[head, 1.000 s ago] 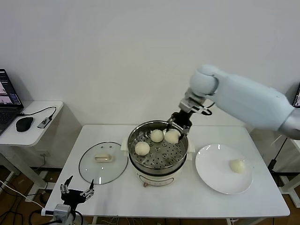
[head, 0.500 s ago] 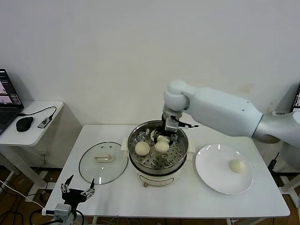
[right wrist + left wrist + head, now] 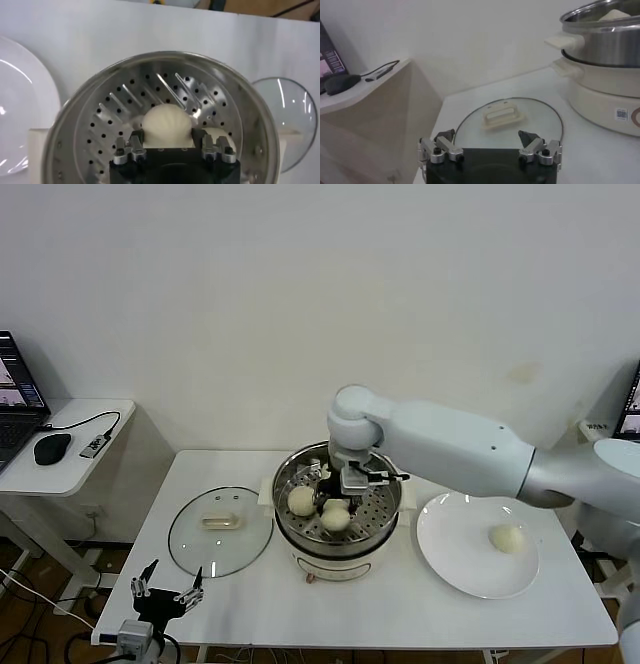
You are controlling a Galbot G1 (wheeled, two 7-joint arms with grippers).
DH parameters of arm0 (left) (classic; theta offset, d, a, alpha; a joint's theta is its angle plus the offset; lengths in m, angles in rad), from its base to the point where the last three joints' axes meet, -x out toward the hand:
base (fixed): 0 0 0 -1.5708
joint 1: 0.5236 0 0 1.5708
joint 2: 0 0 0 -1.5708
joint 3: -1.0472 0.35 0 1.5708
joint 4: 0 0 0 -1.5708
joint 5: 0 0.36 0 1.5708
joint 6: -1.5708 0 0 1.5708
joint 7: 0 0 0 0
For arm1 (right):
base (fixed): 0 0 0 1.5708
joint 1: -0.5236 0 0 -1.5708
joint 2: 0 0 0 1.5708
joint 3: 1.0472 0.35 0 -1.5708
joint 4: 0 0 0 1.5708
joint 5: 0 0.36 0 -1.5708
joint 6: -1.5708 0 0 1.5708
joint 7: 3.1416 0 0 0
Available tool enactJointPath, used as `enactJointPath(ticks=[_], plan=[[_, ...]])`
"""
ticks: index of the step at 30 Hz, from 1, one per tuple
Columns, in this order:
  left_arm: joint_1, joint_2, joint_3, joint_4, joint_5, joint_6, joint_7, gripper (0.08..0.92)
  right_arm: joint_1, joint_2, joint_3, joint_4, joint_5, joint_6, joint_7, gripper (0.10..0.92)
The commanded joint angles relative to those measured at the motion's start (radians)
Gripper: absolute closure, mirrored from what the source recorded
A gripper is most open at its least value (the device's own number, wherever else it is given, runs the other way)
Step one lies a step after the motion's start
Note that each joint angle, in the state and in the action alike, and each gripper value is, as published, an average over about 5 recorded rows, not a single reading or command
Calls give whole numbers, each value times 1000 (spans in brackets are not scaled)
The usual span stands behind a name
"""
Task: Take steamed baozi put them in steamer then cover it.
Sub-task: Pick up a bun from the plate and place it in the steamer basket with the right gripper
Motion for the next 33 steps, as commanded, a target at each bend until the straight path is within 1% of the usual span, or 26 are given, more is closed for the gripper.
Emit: enactJointPath(ticks=[1,13,16,19,22,25,27,30,33], plan=[[0,0,0,1,0,0,1,177,-22,9,1,12,-27,11,5,431],[-4,1,4,9,1,-1,2,177,-21,4,-1,25,-10,-11,12,431],[-7,1,5,13,1,-1,2,177,-16,-1,-9,28,6,-27,32,429],[-8,2,5,14,0,0,2,177,-8,-8,-10,31,14,-43,47,384],[-8,2,6,15,0,0,3,177,5,-20,14,32,13,-62,51,298],[-10,3,6,18,0,0,4,177,32,-44,43,31,24,-98,53,230],[-12,3,8,20,0,0,5,177,59,-73,56,31,39,-133,57,210],[-14,5,9,22,0,0,7,177,103,-139,69,29,58,-207,56,204],[-13,11,8,22,0,1,10,177,150,-225,47,12,121,-329,74,203]])
